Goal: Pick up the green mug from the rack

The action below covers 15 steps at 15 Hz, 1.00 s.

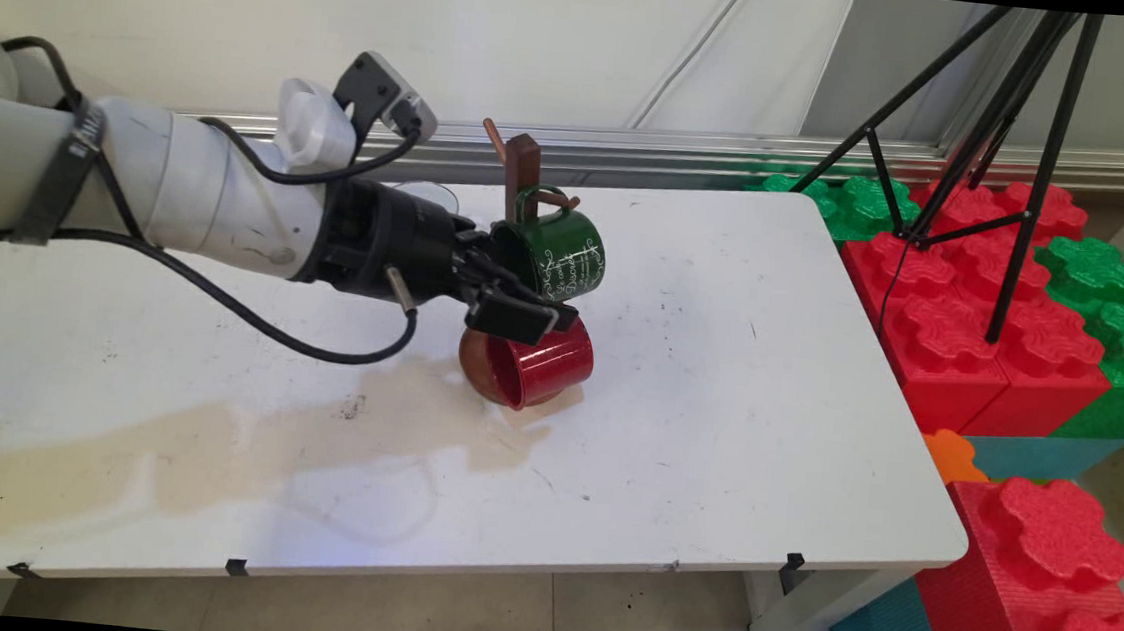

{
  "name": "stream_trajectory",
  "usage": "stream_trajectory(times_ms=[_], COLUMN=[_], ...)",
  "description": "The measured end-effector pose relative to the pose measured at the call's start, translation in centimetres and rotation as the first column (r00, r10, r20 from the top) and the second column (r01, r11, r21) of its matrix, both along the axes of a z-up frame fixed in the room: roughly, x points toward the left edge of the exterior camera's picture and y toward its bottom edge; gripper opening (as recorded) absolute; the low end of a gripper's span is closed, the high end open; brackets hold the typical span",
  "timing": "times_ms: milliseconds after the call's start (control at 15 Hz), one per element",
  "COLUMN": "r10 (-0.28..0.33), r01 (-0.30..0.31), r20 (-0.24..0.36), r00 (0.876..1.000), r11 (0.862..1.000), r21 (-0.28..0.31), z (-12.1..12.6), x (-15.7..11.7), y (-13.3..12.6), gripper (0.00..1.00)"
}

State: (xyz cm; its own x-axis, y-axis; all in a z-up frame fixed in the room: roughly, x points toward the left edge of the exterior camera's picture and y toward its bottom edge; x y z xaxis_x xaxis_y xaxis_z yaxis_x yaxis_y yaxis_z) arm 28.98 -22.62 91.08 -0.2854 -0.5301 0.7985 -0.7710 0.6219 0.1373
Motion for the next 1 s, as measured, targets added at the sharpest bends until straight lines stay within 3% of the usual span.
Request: stream_trajectory(times_ms=[667, 733, 1000], r10=[0.053, 0.056, 0.067], r01=[-0.052, -0.055, -0.066], r20=[-0.051, -0.054, -0.059], r00=[0.997, 0.997, 0.996], r11=[0.998, 0.998, 0.998], r21=[0.019, 0.019, 0.015], z=[-1.3, -1.4, -1.6], x=[-1.2, -1.3, -1.4], y=[-0.7, -0.8, -0.9], gripper=[1.0, 0.0, 0.0])
